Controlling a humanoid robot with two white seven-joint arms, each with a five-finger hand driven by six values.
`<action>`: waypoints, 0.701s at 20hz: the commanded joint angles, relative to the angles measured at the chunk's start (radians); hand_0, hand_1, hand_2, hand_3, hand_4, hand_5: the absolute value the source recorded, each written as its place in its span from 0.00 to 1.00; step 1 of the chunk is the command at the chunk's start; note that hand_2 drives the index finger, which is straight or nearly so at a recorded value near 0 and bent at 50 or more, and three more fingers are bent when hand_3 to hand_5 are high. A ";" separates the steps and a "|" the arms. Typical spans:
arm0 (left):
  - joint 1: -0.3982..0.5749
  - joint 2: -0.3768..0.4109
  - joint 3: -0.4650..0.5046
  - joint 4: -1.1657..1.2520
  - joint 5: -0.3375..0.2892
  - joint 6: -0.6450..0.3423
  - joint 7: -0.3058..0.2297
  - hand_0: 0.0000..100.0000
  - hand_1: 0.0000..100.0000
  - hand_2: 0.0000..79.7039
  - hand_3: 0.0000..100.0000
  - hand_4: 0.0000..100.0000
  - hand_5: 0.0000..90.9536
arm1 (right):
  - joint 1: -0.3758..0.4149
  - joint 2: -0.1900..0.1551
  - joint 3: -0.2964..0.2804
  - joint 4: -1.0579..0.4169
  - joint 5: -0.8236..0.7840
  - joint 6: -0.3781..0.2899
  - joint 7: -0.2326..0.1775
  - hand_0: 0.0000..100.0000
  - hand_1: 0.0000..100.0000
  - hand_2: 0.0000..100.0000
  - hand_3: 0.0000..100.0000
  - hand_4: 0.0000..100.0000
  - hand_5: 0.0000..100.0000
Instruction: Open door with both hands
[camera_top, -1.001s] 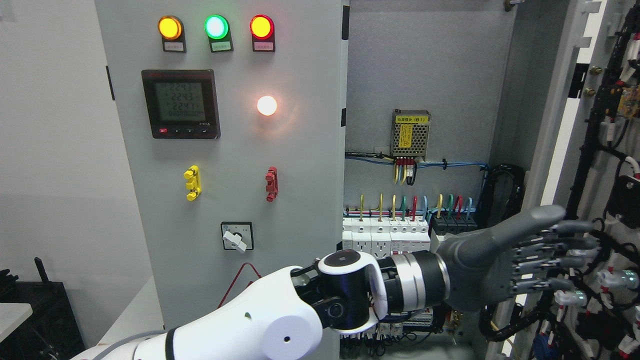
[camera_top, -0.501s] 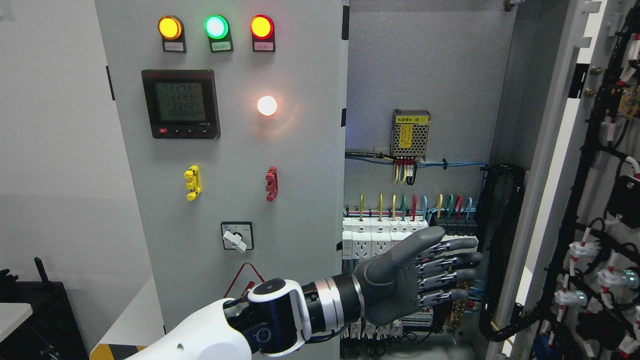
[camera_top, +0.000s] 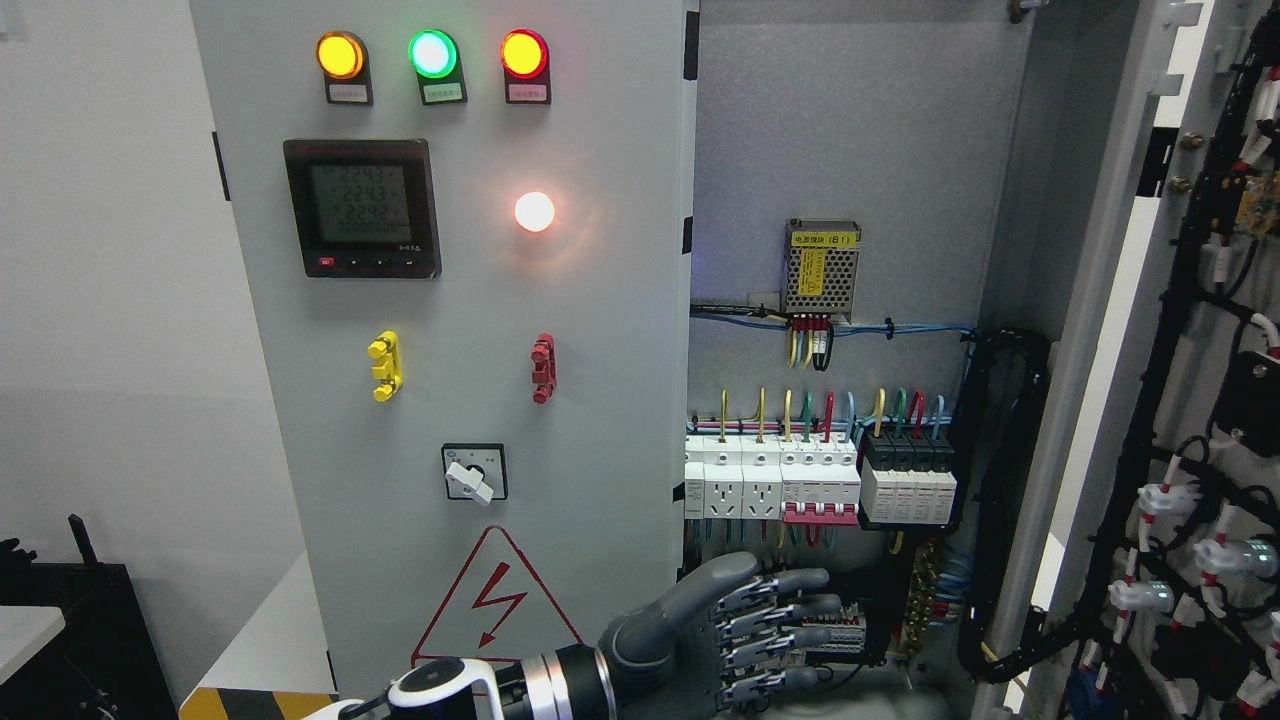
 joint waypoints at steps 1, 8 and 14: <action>0.175 0.175 0.014 -0.110 -0.061 0.001 -0.010 0.12 0.39 0.00 0.00 0.00 0.00 | -0.001 -0.002 0.003 0.000 0.000 -0.001 0.006 0.51 0.20 0.00 0.00 0.00 0.00; 0.412 0.221 0.014 -0.116 -0.214 -0.013 -0.009 0.12 0.39 0.00 0.00 0.00 0.00 | 0.000 -0.001 0.004 0.003 0.000 -0.001 0.006 0.51 0.20 0.00 0.00 0.00 0.00; 0.625 0.239 0.014 -0.113 -0.368 -0.087 -0.001 0.12 0.39 0.00 0.00 0.00 0.00 | 0.000 -0.001 0.003 0.000 -0.002 -0.002 0.004 0.52 0.20 0.00 0.00 0.00 0.00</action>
